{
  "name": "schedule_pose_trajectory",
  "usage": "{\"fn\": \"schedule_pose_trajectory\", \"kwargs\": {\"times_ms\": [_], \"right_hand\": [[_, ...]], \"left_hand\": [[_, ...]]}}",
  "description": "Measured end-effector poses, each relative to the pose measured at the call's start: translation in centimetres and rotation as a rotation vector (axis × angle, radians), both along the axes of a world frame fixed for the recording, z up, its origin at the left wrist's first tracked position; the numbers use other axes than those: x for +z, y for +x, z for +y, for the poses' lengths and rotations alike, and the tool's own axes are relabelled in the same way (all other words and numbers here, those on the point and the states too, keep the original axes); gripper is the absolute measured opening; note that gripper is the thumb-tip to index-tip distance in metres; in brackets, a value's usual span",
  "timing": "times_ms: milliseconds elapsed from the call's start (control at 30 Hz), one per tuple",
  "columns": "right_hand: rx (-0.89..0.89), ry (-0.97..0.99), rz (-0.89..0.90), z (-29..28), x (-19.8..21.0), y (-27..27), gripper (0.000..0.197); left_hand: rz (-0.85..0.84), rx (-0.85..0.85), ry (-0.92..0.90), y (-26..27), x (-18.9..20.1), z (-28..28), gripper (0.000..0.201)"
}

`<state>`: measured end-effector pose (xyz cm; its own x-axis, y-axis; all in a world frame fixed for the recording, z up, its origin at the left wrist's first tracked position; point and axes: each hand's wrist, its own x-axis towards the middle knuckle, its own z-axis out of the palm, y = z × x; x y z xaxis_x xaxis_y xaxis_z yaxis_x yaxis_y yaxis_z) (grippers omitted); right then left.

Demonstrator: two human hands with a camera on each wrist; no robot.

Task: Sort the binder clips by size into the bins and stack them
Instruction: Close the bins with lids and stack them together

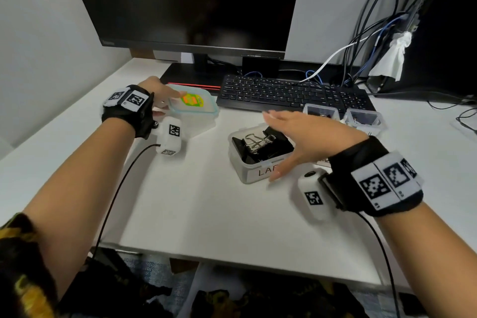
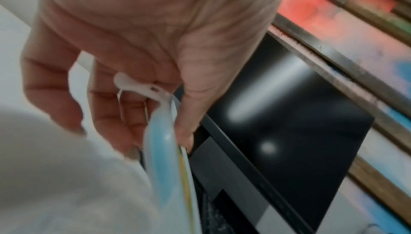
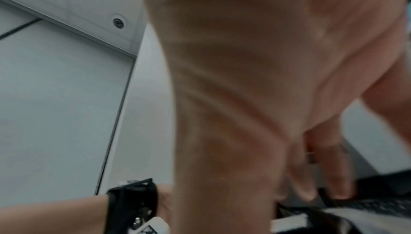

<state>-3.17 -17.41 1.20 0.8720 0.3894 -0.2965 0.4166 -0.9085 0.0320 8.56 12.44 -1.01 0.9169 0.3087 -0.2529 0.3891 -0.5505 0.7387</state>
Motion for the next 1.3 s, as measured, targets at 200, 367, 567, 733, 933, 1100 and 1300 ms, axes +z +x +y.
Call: {"fn": "schedule_pose_trajectory", "kwargs": {"times_ms": [200,367,567,733,933,1100,1300], "right_hand": [[0.073,0.076,-0.025,0.0,-1.0,2.1,0.092],[-0.024,0.053,-0.147,1.3,-1.5,1.9,0.083],[-0.322,0.653,-0.114,0.4,-1.6,2.2,0.114],[-0.482,1.008,-0.129,-0.1,-1.2,3.4,0.084],[-0.465,1.037,-0.169,-0.2,-2.7,3.4,0.033],[-0.492,0.829,-0.245,-0.3,-4.4,3.6,0.039],[-0.485,0.732,-0.168,0.0,-5.0,3.5,0.044]], "left_hand": [[-0.184,-0.014,-0.296,-0.5,1.6,-1.1,0.034],[-0.17,-0.097,-0.479,-1.7,1.8,-2.3,0.019],[-0.184,-0.128,-0.603,-2.6,0.2,-3.6,0.015],[-0.092,-0.359,-0.739,-3.8,-0.4,-6.2,0.03],[-0.291,-0.387,-0.29,-4.2,-1.8,-9.6,0.037],[-0.289,-0.379,-0.061,-4.4,-2.9,-10.2,0.037],[-0.213,-0.423,0.029,-5.1,-2.6,-9.9,0.037]]}}
